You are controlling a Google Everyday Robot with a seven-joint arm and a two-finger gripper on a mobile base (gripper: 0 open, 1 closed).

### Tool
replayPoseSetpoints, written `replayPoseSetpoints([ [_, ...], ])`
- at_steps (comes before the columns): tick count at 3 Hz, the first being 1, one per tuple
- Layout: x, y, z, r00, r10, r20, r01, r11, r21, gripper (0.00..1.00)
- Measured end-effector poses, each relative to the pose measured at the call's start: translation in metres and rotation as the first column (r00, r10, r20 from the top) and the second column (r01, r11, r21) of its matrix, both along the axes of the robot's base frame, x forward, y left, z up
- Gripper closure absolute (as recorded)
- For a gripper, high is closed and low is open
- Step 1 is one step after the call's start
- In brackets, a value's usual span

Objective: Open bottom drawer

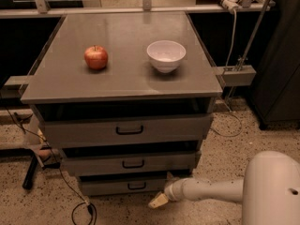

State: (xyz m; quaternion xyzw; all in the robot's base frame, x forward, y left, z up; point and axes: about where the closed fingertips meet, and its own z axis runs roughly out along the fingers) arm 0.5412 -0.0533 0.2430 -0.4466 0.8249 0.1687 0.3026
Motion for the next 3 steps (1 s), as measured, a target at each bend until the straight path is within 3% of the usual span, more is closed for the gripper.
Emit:
replayPoseSetpoints([
  [1, 0.019, 0.000, -0.014, 0.9999, 0.010, -0.001, -0.010, 1.000, -0.011, 0.00],
  [3, 0.027, 0.004, -0.030, 0.9996, 0.022, -0.020, -0.022, 1.000, -0.016, 0.00],
])
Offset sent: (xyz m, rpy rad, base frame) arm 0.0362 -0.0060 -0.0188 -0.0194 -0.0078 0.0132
